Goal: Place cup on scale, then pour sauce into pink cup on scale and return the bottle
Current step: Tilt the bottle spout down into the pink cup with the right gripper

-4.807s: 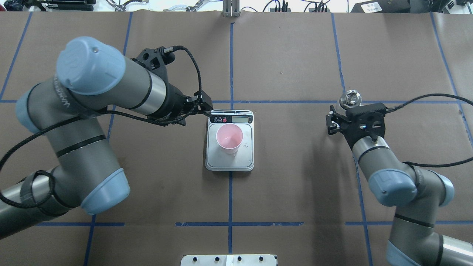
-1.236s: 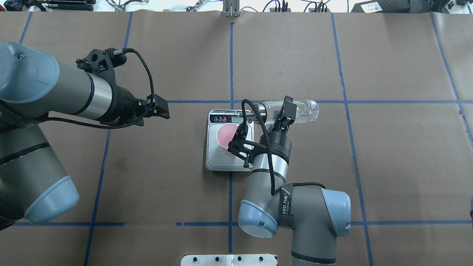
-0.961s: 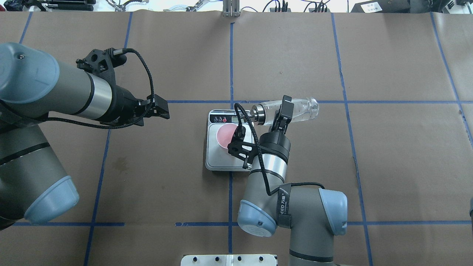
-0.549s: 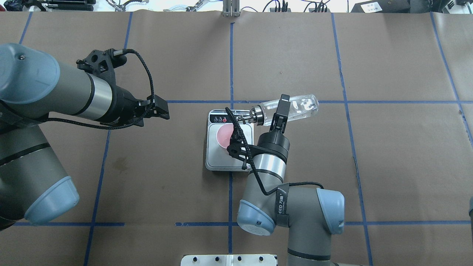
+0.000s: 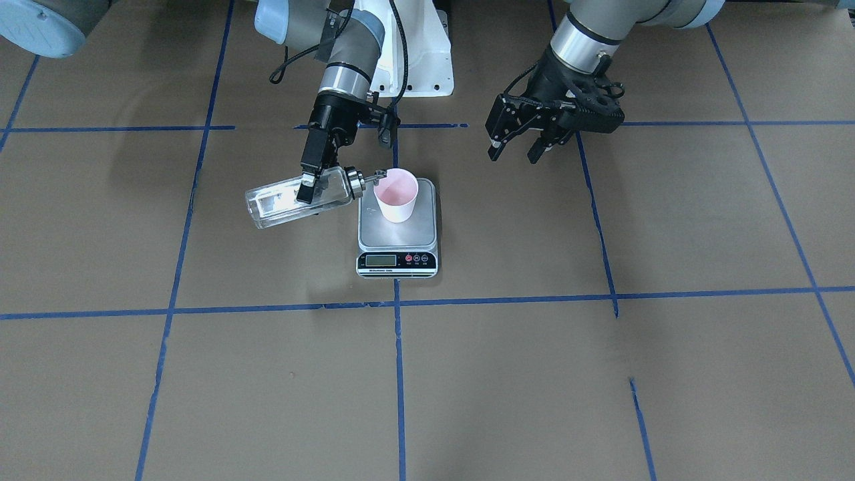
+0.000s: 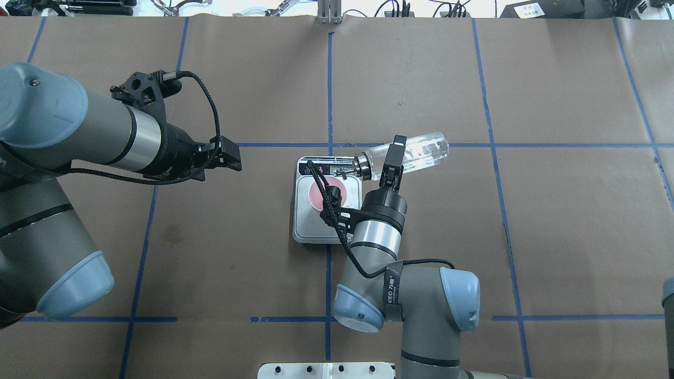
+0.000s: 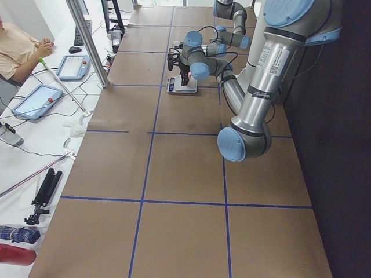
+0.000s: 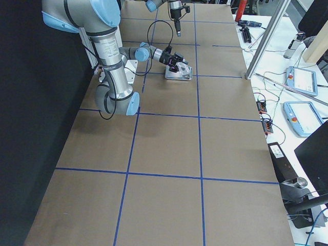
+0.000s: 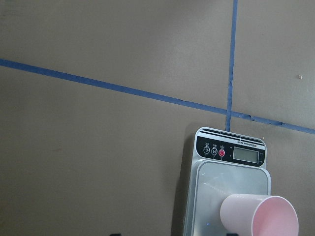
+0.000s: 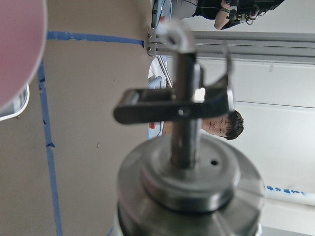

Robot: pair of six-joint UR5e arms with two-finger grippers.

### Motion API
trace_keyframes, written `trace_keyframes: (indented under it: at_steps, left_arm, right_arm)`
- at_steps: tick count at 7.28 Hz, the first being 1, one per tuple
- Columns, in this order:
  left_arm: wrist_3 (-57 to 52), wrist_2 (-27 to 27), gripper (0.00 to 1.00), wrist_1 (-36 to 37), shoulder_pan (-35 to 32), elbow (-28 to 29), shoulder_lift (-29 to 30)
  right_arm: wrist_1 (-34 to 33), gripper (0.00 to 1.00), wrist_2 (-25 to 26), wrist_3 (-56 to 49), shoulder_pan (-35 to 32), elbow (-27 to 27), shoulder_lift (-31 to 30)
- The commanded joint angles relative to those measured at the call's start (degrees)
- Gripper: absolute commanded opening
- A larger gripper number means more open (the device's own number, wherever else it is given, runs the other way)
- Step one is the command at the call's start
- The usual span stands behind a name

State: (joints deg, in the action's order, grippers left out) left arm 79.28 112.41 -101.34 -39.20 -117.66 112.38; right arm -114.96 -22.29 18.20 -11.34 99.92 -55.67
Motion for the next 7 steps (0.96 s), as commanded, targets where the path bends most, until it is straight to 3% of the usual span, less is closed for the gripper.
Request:
trace_keyframes:
  at_steps: [1,7]
  left_arm:
    - [0.0,0.0,0.77,0.0,0.1,0.2,0.1]
    - [0.1,0.0,0.77,-0.1,0.1,0.6,0.5]
  right_arm:
    - [0.0,0.0,1.1,-1.7,0.0,-0.9,0.2]
    - [-0.1,0.0,3.7,-6.1,0.1,-0.9,-0.7]
